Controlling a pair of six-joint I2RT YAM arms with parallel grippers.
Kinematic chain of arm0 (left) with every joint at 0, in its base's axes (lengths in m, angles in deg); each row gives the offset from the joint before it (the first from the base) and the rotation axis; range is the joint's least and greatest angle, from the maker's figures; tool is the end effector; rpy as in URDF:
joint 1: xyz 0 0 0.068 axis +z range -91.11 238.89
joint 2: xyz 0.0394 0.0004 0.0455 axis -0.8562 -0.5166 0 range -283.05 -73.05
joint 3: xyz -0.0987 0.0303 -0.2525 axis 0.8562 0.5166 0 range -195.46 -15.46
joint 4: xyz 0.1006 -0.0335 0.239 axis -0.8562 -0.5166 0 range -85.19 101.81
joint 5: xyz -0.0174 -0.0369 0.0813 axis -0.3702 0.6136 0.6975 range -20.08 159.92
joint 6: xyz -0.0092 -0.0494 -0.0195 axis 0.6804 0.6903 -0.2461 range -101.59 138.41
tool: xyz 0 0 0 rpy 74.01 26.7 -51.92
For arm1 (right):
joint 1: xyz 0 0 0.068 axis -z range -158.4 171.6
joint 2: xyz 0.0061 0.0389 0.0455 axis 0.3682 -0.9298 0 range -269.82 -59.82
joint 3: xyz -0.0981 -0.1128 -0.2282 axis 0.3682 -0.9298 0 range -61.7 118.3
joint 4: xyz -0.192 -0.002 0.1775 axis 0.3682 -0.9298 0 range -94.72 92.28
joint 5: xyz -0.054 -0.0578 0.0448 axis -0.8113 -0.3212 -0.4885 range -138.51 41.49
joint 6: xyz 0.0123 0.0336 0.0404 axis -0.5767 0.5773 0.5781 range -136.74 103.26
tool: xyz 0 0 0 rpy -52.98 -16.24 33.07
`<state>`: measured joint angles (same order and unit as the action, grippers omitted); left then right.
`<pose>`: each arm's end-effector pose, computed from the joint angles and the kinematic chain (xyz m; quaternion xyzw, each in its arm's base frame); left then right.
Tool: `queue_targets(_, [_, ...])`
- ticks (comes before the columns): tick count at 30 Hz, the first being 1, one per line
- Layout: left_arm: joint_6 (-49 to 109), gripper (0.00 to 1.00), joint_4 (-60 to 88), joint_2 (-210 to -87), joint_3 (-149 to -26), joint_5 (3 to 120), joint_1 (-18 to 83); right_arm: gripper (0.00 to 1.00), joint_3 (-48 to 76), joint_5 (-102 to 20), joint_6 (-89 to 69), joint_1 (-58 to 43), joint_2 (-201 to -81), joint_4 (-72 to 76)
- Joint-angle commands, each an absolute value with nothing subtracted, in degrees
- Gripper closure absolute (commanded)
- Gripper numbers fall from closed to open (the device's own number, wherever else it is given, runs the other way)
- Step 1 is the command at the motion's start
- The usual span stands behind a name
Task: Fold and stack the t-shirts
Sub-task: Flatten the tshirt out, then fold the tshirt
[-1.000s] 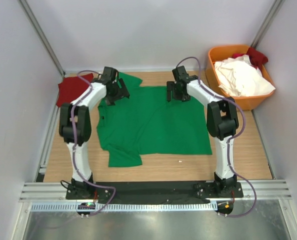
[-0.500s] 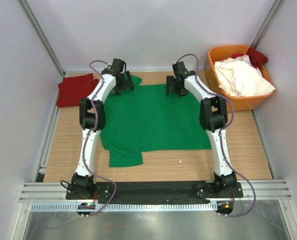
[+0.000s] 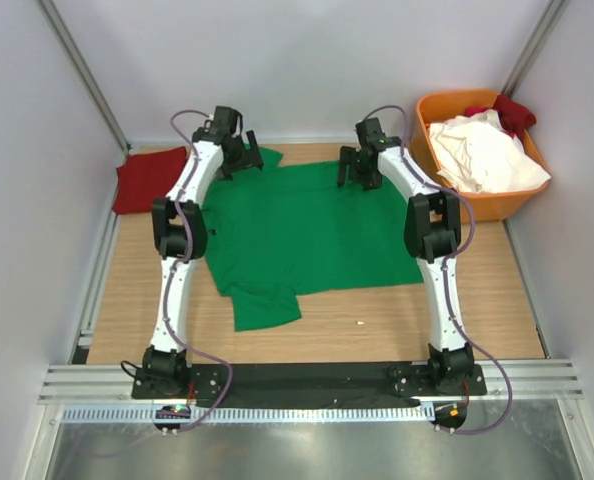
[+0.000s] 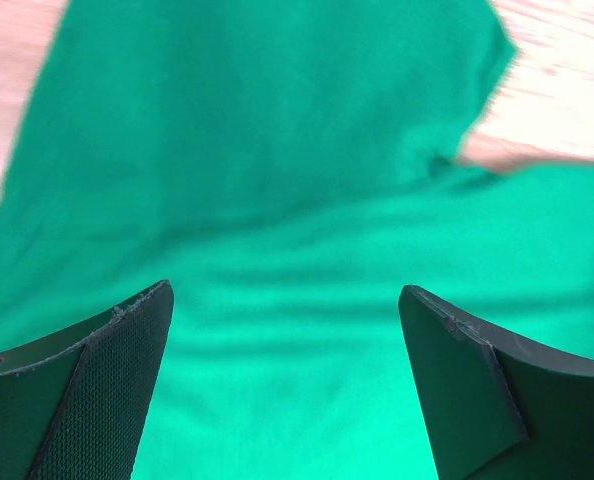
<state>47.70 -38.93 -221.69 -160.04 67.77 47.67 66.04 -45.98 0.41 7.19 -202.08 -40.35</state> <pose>0.5463 -0.1098 0.2039 -0.1441 0.9421 -0.1214 0.2774 0.5230 0.1362 0.1796 0.0166 0.9588 0.0972 0.2664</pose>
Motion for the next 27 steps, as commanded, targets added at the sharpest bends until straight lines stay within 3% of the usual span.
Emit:
queue_targets(1, [46.7, 0.05, -41.3, -205.9, -157.0, 68.6, 46.9, 0.2, 62.9, -44.1, 0.5, 4.6, -188.9, -40.6])
queue_targets(7, [52.8, 0.06, -38.6, -172.2, -114.6, 75.0, 41.9, 0.2, 49.3, -47.8, 0.4, 0.2, -171.0, -39.9])
queue_targets(10, [57.2, 0.08, -38.1, -157.7, -91.8, 79.0, 36.0, 0.2, 32.8, -48.2, 2.2, -1.7, -159.4, -36.5])
queue_targets(13, [62.9, 0.09, -39.3, -147.4, -79.3, 80.3, 29.3, 0.19, 19.3, -48.2, 4.4, -3.0, -148.8, -32.4])
queue_targets(19, [72.1, 0.12, -38.8, -137.5, -63.9, 84.6, 22.9, 0.19, 2.1, -48.2, 7.2, -5.4, -136.2, -30.0])
queue_targets(27, [79.8, 0.2, -29.5, -133.3, -52.6, 84.3, 21.2, 0.19, -3.3, -48.1, 9.2, -6.9, -127.0, -31.9])
